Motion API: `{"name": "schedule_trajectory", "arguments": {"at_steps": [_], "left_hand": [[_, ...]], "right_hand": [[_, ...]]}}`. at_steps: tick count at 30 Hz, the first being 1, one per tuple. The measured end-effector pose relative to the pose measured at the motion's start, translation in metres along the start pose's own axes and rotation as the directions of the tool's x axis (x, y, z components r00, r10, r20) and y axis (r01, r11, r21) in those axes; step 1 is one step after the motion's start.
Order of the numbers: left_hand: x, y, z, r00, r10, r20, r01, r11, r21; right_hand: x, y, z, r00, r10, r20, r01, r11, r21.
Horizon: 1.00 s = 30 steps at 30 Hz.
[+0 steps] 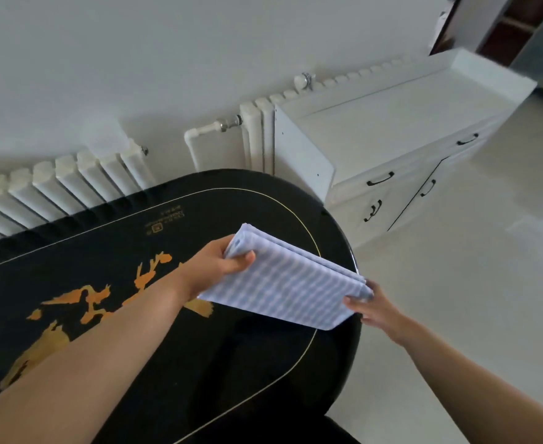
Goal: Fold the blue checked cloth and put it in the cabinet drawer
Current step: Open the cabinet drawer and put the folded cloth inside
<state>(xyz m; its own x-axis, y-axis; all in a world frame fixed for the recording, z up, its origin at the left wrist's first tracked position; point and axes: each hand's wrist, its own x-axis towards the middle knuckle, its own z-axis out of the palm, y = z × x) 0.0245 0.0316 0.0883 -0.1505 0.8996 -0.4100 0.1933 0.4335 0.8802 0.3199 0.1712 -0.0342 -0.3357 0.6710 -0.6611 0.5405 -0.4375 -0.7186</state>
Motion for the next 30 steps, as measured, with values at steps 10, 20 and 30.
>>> {"name": "schedule_trajectory", "arguments": {"at_steps": [10,20,30], "left_hand": [[0.057,0.054,0.065,0.996,0.044,0.075,-0.056,0.984,0.170],[0.160,0.087,0.160,0.991,-0.063,-0.114,0.060,0.998,-0.030],[0.285,0.132,0.203,0.936,-0.015,-0.351,0.042,0.997,0.070]], "right_hand": [[0.001,-0.081,-0.041,0.816,-0.498,0.292,0.545,0.497,-0.675],[0.075,-0.092,-0.182,0.814,-0.401,0.421,0.580,0.506,-0.639],[0.168,-0.141,-0.278,0.859,-0.430,0.278,0.484,0.505,-0.715]]}}
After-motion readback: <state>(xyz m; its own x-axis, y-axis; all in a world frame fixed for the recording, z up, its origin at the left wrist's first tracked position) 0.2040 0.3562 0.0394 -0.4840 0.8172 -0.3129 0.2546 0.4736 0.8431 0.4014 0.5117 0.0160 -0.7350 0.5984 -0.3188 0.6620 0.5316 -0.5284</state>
